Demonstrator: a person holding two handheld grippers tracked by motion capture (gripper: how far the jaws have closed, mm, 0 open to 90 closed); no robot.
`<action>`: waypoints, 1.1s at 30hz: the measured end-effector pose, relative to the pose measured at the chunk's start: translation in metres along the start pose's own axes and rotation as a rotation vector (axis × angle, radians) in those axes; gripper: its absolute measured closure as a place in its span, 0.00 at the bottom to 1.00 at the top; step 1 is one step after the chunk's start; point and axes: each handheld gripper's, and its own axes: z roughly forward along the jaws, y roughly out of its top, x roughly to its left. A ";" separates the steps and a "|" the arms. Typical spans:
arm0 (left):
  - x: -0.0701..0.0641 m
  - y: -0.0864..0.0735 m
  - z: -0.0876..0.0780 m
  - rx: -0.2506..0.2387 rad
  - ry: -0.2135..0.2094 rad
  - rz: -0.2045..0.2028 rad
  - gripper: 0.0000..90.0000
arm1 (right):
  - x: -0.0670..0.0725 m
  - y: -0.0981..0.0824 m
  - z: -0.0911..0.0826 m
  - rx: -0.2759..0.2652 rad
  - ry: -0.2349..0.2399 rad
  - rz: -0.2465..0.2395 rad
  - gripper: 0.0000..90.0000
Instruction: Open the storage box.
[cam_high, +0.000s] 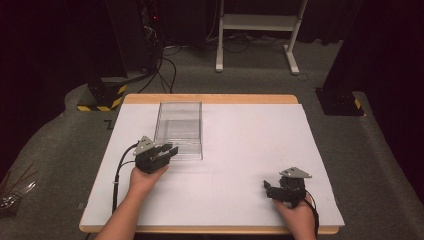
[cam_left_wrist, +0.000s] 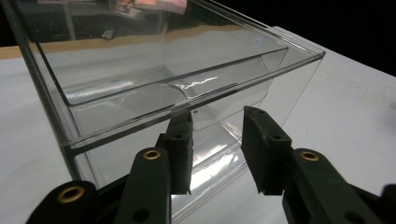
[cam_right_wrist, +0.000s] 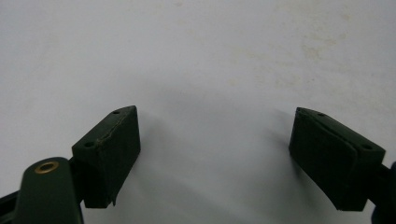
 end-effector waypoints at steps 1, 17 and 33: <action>0.000 0.000 0.000 -0.008 0.002 -0.002 0.76 | 0.000 0.000 0.000 0.000 0.000 0.000 0.18; 0.011 -0.010 -0.006 -0.056 -0.045 0.010 0.88 | 0.000 0.000 0.000 0.000 -0.002 0.002 0.18; 0.017 -0.016 -0.014 -0.096 -0.090 0.002 1.00 | 0.000 0.000 0.000 -0.003 -0.002 0.002 0.18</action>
